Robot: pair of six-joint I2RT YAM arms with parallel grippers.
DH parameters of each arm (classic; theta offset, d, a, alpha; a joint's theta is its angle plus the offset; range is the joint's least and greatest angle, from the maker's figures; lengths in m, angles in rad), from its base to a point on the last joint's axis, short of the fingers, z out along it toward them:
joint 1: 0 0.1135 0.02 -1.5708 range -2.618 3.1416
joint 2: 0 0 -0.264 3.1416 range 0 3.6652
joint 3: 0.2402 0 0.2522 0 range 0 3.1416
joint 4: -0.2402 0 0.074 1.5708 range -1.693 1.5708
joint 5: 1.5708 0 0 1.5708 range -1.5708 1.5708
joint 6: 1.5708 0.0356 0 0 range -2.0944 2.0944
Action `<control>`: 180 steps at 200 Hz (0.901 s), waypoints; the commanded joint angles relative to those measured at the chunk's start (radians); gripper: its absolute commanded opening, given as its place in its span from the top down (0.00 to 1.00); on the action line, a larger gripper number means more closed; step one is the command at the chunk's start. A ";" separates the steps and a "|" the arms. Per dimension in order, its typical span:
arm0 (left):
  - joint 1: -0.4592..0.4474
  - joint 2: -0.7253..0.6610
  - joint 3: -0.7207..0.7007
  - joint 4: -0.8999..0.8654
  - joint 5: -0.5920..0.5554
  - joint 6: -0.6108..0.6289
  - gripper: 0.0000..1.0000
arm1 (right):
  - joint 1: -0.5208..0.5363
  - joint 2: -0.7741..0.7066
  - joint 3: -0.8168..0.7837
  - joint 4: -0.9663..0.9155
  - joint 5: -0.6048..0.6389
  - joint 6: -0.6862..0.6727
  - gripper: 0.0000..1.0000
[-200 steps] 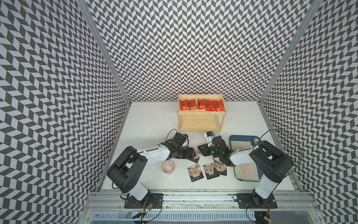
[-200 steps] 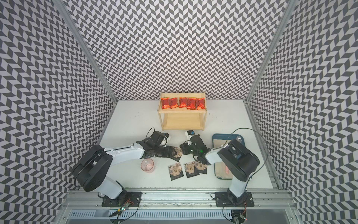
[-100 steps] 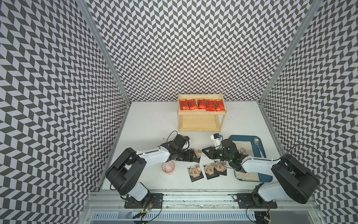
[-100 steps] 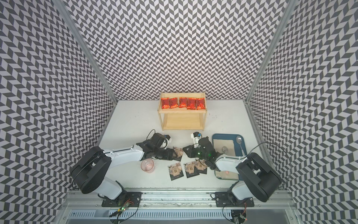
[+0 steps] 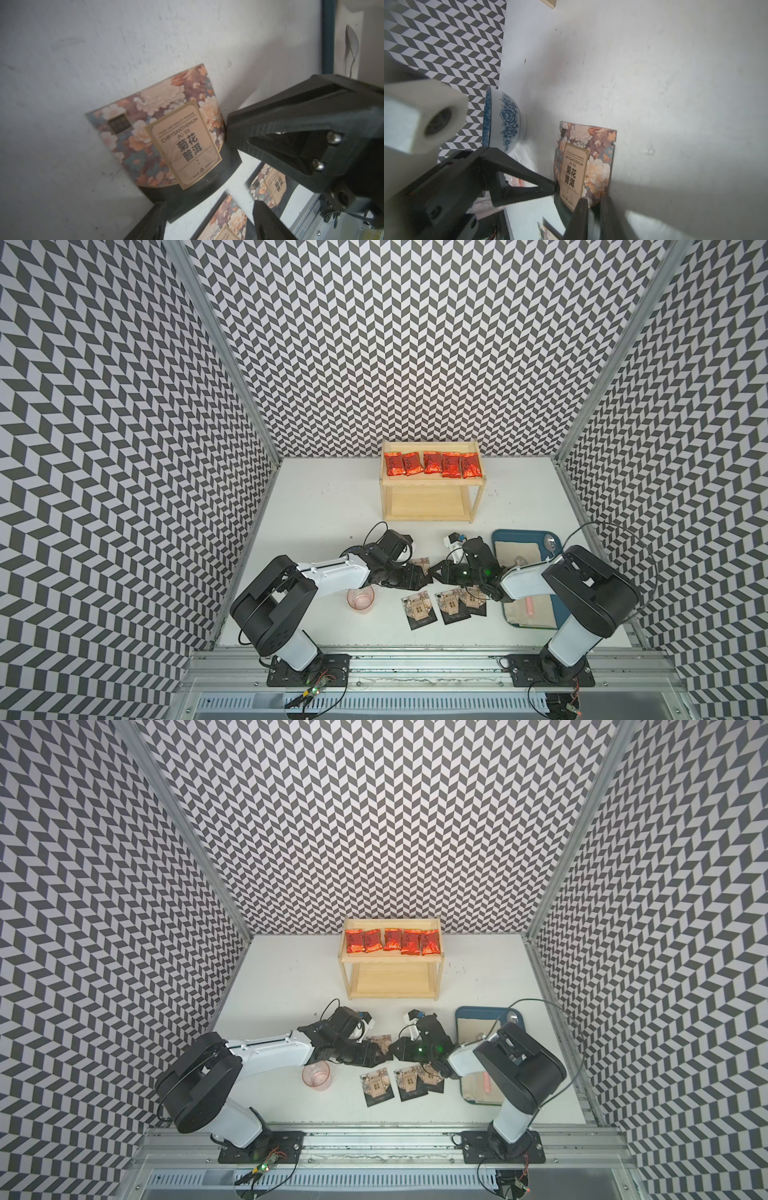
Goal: Place the tea bags on the shelf by color
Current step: Adjust the tea bag at the center of the board, then pick up the tea bag from the center of the board.
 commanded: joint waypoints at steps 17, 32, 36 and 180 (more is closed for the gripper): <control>0.040 -0.035 0.030 -0.044 -0.038 -0.019 0.30 | -0.013 0.050 0.051 0.021 -0.025 -0.022 0.83; 0.056 -0.026 0.049 -0.048 -0.056 -0.021 0.30 | -0.028 0.030 0.051 0.008 -0.023 -0.029 0.84; 0.059 -0.022 0.053 -0.050 -0.060 -0.022 0.30 | -0.032 0.021 0.049 0.003 -0.021 -0.031 0.83; 0.045 0.041 0.018 0.057 -0.059 -0.071 0.32 | -0.049 -0.064 -0.054 0.085 -0.081 0.086 0.75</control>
